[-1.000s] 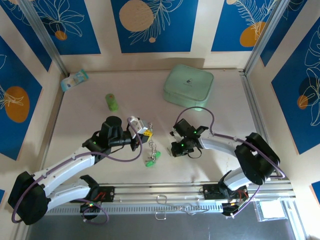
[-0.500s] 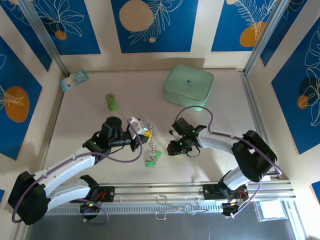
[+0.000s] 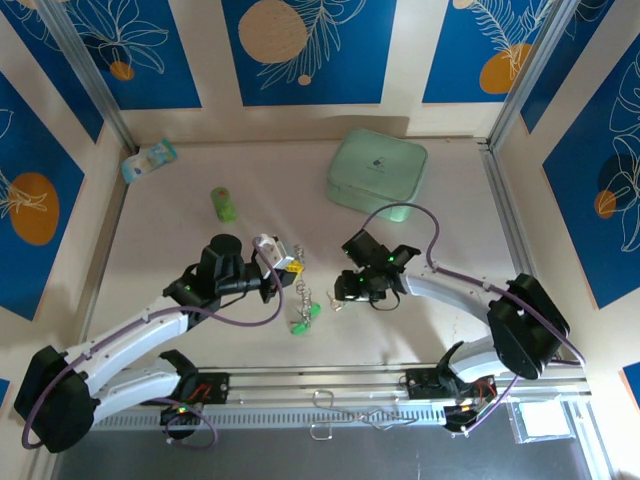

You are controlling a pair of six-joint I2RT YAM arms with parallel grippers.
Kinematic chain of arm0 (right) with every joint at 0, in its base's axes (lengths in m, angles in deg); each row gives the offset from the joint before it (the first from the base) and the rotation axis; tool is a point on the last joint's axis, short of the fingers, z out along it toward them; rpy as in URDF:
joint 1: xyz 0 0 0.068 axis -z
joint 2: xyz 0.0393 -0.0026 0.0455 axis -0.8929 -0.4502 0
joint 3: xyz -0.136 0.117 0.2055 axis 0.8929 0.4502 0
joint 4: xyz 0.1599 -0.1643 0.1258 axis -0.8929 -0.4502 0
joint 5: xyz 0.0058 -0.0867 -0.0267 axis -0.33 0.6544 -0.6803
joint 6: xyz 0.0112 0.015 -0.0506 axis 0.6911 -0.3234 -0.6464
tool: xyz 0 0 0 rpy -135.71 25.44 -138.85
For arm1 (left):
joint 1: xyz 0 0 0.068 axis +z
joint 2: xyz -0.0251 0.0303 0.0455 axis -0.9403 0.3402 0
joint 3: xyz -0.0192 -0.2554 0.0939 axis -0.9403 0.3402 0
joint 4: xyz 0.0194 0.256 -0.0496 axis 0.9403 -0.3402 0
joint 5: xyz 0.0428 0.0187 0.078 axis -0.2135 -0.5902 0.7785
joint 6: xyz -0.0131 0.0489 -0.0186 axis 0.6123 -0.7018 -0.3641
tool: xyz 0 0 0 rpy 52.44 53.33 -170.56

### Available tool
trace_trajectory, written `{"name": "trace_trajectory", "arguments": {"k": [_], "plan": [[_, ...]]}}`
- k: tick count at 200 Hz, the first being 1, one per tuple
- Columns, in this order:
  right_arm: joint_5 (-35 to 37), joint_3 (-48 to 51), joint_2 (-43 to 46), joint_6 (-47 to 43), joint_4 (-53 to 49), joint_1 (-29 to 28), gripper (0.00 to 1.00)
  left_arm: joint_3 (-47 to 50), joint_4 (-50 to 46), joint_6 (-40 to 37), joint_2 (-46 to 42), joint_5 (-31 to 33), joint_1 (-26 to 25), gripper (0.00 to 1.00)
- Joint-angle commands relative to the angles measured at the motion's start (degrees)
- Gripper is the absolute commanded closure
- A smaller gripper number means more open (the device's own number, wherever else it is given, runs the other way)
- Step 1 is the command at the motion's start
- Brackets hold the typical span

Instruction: Put the keys on the keyring

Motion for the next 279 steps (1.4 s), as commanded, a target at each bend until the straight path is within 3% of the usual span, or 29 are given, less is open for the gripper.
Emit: {"name": "trace_trajectory", "arguments": {"k": [1,20,63,123,188,261,279], "plan": [[7.61,-2.43,-1.09,20.49,-7.43,-5.2,0.53,0.62,0.91,-0.37,-1.64,0.31,-0.46,1.0],[8.95,-2.2,-2.38,26.84,-6.67,-7.09,0.52,0.83,1.01,-0.35,-2.15,-0.12,-0.46,1.0],[7.7,-3.53,-8.46,27.79,-3.12,-7.9,0.53,1.46,0.44,-0.96,-3.72,-0.31,-0.46,1.0],[9.32,-5.69,-13.03,27.21,-1.81,-7.92,0.61,2.1,0.61,-0.65,-4.45,-0.07,-0.46,1.0],[11.65,-7.01,-14.31,27.81,-4.56,-8.65,0.81,1.93,0.7,-0.96,-4.18,-0.23,-0.46,1.0],[12.42,-8.2,-15.67,27.35,-6.03,-8.91,0.81,1.9,0.79,-1.06,-4.26,-0.32,-0.48,1.0],[12.62,-8.45,-15.82,27.41,-6.33,-9.0,0.87,1.82,0.77,-1.06,-4.26,-0.35,-0.46,1.0]]}}
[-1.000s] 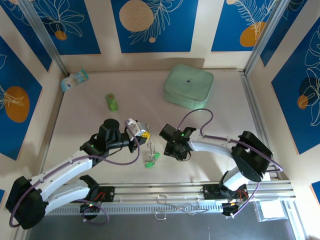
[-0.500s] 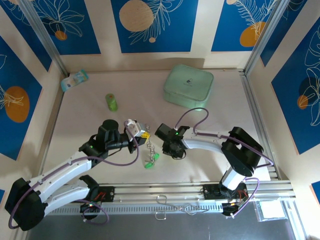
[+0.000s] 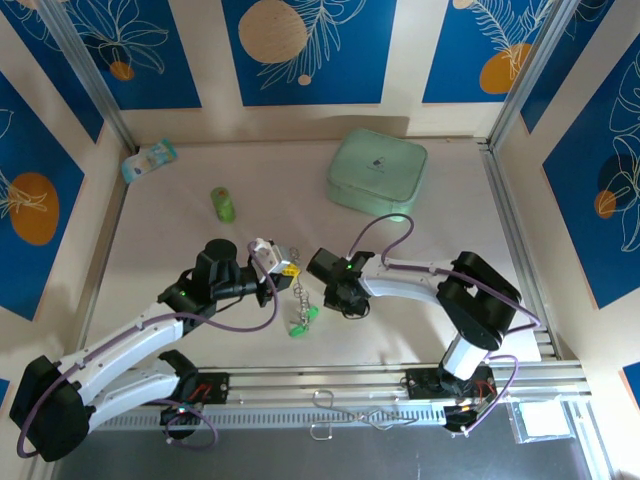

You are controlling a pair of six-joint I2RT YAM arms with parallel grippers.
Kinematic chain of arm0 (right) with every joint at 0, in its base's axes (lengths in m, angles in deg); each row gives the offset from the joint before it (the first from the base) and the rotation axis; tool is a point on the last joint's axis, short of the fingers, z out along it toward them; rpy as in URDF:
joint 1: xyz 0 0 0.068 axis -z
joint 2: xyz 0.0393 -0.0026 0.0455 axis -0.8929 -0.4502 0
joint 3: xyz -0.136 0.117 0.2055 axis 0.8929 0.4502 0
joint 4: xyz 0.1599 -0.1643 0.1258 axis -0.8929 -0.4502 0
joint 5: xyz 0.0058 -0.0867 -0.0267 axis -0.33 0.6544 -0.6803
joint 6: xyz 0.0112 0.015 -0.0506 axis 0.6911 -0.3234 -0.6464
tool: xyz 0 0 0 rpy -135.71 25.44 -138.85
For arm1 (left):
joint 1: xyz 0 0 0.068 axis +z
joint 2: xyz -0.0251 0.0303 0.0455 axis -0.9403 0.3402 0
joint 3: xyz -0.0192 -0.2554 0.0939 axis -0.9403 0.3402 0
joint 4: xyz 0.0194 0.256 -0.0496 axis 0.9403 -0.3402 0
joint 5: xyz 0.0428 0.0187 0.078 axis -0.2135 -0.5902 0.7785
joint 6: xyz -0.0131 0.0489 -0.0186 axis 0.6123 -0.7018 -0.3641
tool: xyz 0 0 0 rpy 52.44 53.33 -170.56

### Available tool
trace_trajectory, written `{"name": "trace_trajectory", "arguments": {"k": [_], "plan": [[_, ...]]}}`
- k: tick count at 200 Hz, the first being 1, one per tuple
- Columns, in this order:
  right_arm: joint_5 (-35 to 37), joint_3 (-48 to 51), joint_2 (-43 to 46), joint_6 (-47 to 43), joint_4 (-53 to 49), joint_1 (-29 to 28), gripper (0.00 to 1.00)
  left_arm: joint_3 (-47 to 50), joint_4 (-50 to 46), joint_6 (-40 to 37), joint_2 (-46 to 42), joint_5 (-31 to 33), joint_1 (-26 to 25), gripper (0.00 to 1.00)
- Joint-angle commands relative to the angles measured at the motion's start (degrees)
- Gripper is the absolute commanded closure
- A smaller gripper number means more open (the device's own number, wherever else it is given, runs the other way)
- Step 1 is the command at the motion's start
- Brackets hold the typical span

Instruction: Put the keys on the keyring

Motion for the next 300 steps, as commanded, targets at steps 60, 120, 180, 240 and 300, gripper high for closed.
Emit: {"name": "trace_trajectory", "arguments": {"k": [60,120,180,240,300], "plan": [[3.7,-3.14,0.05,-0.48,-5.53,-1.46,0.93,0.02,1.12,-1.15,-1.13,-0.6,-0.46,1.0],[3.16,-0.26,6.5,-16.41,-5.38,-2.15,1.0,0.08,1.65,-1.6,-1.08,0.44,-0.46,1.0],[-16.72,7.73,21.7,-47.55,3.19,5.35,1.0,0.76,3.28,-0.71,-0.79,2.27,-0.46,1.0],[-31.86,5.19,28.5,-72.61,5.0,7.45,1.0,1.74,5.9,0.71,-0.33,3.18,-0.53,1.0],[-38.0,4.18,29.39,-87.44,5.1,9.82,1.0,3.93,12.88,-0.76,-0.22,-2.37,-0.54,1.0]]}}
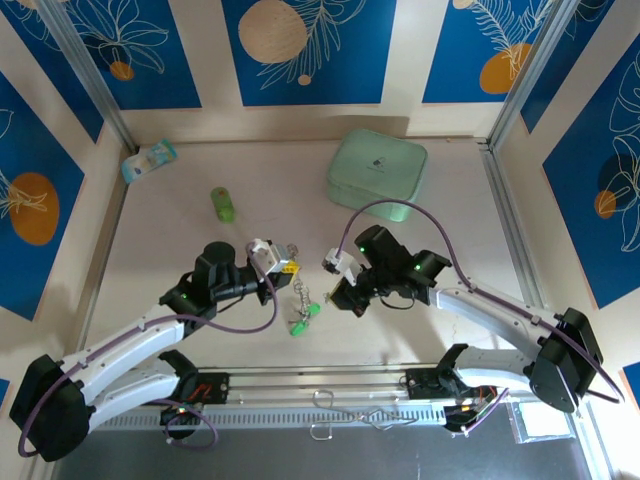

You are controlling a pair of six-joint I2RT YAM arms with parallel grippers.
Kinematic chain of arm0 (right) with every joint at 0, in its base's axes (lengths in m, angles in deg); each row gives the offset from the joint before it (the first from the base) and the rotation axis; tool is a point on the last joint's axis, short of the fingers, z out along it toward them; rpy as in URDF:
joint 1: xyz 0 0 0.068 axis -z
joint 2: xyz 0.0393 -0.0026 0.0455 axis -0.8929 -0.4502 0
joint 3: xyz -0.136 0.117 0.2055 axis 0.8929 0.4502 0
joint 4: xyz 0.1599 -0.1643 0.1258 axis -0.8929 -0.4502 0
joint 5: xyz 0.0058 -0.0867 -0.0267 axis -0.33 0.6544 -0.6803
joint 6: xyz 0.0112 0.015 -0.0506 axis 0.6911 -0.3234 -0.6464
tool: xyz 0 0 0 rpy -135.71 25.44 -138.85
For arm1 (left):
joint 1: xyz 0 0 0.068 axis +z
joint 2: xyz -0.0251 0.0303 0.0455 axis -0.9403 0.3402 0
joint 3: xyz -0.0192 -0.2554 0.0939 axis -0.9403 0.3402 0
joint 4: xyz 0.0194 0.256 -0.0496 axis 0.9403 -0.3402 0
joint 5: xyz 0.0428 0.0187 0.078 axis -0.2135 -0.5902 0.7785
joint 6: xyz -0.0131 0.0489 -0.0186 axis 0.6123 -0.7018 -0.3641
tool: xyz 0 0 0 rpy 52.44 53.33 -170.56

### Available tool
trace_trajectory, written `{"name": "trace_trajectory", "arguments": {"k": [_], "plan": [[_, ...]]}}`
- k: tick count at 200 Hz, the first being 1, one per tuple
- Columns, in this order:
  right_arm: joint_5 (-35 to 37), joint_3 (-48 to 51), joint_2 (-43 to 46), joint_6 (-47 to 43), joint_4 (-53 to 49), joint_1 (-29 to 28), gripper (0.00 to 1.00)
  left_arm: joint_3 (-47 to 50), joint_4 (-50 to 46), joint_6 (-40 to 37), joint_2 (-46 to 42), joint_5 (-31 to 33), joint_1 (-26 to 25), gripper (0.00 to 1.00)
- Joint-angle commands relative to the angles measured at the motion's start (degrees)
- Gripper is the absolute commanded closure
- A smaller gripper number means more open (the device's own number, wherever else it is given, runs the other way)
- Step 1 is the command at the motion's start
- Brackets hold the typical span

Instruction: Put the keys on the keyring

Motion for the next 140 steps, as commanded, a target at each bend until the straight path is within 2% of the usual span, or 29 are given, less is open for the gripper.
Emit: {"name": "trace_trajectory", "arguments": {"k": [1,48,78,99,128,140], "plan": [[-5.59,-2.64,0.57,-9.84,-0.53,0.88,1.0,1.29,6.75,-0.99,-0.2,-4.19,-0.54,1.0],[-12.01,-4.47,-0.61,-15.91,-0.13,3.45,1.0,2.02,10.73,-3.87,2.68,-8.03,-0.55,1.0],[-10.57,-6.46,-3.37,-16.53,-2.3,4.09,1.0,2.13,12.42,-5.01,4.17,-9.42,-0.55,1.0],[-7.13,-8.11,-7.21,-8.27,-7.77,4.6,1.0,1.99,10.16,-5.23,3.45,-5.63,-0.55,1.0],[-3.13,-8.92,-12.5,11.54,-18.13,2.41,1.0,3.0,8.01,-2.8,0.67,1.53,-0.5,1.0],[-4.07,-8.11,-13.0,18.76,-19.74,0.98,1.0,3.57,7.2,-2.04,-0.53,3.99,-0.54,1.0]]}}
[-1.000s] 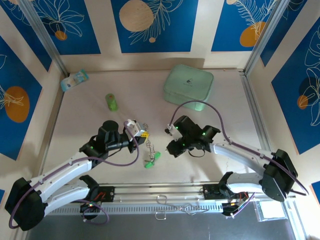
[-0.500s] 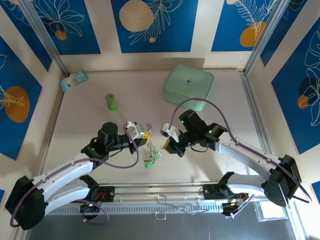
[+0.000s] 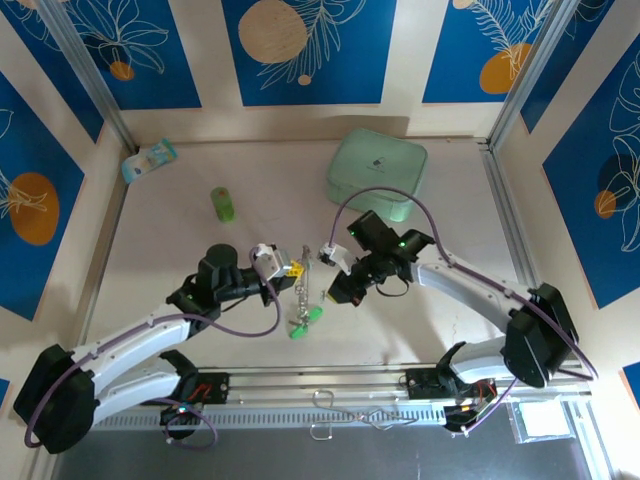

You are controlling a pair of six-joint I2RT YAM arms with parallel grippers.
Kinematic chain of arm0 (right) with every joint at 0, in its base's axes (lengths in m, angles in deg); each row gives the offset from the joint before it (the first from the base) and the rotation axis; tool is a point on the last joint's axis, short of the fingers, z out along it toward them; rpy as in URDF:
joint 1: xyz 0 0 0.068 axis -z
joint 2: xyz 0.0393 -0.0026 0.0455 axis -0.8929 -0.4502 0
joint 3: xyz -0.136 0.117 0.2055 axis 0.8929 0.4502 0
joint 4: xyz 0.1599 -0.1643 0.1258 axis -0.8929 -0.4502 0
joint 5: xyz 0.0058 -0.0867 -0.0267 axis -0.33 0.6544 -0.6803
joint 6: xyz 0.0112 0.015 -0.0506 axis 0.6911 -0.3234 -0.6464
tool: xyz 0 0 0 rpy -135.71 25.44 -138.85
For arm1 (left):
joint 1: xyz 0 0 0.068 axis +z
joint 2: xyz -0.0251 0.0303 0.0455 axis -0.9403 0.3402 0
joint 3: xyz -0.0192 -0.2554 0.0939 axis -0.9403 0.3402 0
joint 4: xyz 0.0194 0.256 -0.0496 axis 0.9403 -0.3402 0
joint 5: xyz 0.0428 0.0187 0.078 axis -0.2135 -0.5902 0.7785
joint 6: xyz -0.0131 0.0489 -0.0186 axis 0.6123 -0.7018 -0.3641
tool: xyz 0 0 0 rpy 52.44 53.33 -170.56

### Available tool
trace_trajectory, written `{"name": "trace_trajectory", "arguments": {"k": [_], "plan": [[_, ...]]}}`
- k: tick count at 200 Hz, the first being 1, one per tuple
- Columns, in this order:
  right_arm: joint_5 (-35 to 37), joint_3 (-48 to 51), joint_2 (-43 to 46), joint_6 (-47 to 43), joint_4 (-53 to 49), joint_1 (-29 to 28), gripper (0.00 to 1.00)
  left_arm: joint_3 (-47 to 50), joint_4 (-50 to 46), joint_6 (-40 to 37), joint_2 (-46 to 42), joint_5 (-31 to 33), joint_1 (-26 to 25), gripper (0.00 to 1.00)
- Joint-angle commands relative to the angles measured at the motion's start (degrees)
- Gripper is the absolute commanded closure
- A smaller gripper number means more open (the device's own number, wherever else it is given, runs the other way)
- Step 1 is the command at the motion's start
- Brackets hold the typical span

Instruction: Put the keys on the keyring

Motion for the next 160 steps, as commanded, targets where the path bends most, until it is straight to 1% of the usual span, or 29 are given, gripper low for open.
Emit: {"name": "trace_trajectory", "arguments": {"k": [1,12,30,39,45,99,127,160], "plan": [[0.93,-0.29,-1.69,18.76,-10.37,-2.51,1.0,1.08,-0.25,1.3,-3.13,5.81,-0.54,1.0],[2.15,0.21,-1.98,23.32,-12.7,-3.45,1.0,1.53,-1.12,1.53,-4.4,7.66,-0.5,1.0],[2.44,1.74,-3.73,31.44,-14.76,-2.47,1.0,2.03,-2.34,1.33,-6.04,10.53,-0.47,1.0],[1.72,2.22,-5.5,32.63,-14.73,-2.33,1.0,2.03,-3.01,1.09,-6.45,10.93,-0.46,1.0],[2.47,2.07,-6.83,32.88,-14.86,-2.36,1.0,2.1,-3.3,0.95,-6.46,11.02,-0.46,1.0],[4.7,-5.64,-20.46,26.75,-16.1,2.33,1.0,2.47,-1.85,0.2,-4.94,9.11,-0.41,1.0],[7.06,-8.57,-24.37,24.48,-15.93,4.58,1.0,2.21,-1.23,-0.52,-4.13,8.78,-0.46,1.0],[8.51,-10.9,-27.65,23.27,-14.86,5.96,1.0,2.14,-0.94,-0.74,-3.42,8.56,-0.41,1.0]]}}
